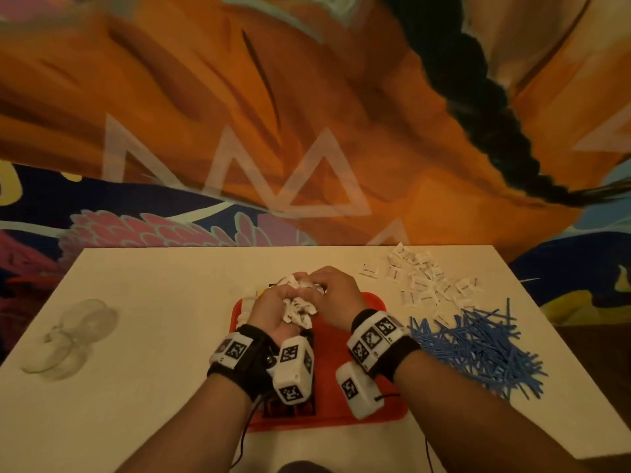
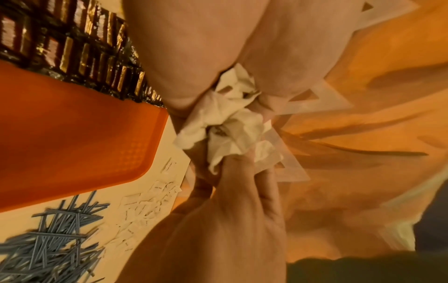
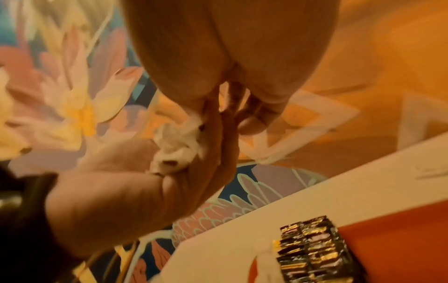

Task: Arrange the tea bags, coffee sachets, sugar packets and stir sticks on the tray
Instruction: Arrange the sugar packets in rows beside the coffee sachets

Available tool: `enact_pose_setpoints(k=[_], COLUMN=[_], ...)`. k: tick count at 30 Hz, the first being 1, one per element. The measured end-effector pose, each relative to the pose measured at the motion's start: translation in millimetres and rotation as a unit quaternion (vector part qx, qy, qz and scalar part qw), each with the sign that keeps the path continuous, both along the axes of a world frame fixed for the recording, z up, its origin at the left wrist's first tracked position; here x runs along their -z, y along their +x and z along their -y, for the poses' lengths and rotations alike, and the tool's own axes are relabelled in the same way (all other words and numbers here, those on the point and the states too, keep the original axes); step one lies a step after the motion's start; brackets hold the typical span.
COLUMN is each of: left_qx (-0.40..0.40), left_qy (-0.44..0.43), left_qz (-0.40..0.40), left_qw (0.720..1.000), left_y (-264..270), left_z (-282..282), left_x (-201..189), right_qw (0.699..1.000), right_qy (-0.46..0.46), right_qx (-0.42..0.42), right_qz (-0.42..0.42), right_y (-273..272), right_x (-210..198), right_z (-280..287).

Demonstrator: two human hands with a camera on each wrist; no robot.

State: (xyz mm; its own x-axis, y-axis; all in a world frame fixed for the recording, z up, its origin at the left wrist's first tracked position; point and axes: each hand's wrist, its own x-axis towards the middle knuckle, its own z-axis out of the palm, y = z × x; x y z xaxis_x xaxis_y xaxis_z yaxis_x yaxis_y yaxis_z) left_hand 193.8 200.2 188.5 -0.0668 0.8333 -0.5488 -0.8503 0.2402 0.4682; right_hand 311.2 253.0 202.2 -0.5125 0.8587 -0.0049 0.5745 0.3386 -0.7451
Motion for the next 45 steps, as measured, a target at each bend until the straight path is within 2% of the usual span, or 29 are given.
enact_pose_setpoints(k=[5, 8, 11, 15, 17, 19, 21, 22, 28, 29, 33, 36, 45], left_qx=[0.044, 0.024, 0.032, 0.059, 0.08, 0.075, 0.06, 0.056, 0.014, 0.005, -0.009, -0.045, -0.16], left_qy=[0.024, 0.022, 0.008, 0.034, 0.05, 0.06, 0.066, 0.064, 0.023, 0.017, 0.0, -0.012, -0.036], left_qz=[-0.03, -0.045, -0.055, -0.052, -0.078, -0.173, -0.281, -0.311, -0.348, -0.339, -0.325, -0.325, -0.429], left_qw=[0.998, 0.998, 0.998, 0.996, 0.993, 0.98, 0.955, 0.947, 0.937, 0.941, 0.946, 0.944, 0.888], left_y=[-10.9, -17.8, -16.2, -9.0, -3.9, 2.3, 10.1, 14.4, 45.6, 51.1, 64.6, 74.3, 102.9], left_z=[9.7, 10.7, 13.0, 15.8, 15.0, 8.9, 3.8, 1.7, -14.4, -16.7, -26.2, -35.7, -48.2], left_x=[-2.6, 1.7, 4.1, -7.7, -11.0, -8.3, -4.1, -3.6, -0.3, 0.5, 8.0, 10.7, 22.2], right_qw=[0.984, 0.943, 0.918, 0.913, 0.915, 0.919, 0.925, 0.922, 0.844, 0.844, 0.905, 0.927, 0.909], right_qy=[-0.095, -0.18, -0.213, -0.218, -0.213, -0.208, -0.203, -0.209, -0.352, -0.359, -0.308, -0.279, -0.322], right_qx=[0.096, 0.14, 0.144, 0.144, 0.14, 0.136, 0.138, 0.144, 0.199, 0.192, 0.118, 0.088, 0.106], right_qz=[-0.116, -0.24, -0.301, -0.314, -0.312, -0.305, -0.291, -0.292, -0.351, -0.35, -0.268, -0.234, -0.242], right_y=[1.4, 3.7, 8.0, 12.3, 16.5, 21.2, 26.2, 29.2, 58.9, 64.8, 82.4, 92.3, 111.0], right_x=[0.1, -4.3, -9.9, -10.4, -10.1, -9.3, -9.3, -9.1, -6.5, -4.2, 4.3, 9.9, 31.4], right_z=[5.0, 7.5, 9.9, 9.0, 6.6, 3.2, -1.1, -4.2, -24.1, -27.0, -36.0, -44.3, -64.3])
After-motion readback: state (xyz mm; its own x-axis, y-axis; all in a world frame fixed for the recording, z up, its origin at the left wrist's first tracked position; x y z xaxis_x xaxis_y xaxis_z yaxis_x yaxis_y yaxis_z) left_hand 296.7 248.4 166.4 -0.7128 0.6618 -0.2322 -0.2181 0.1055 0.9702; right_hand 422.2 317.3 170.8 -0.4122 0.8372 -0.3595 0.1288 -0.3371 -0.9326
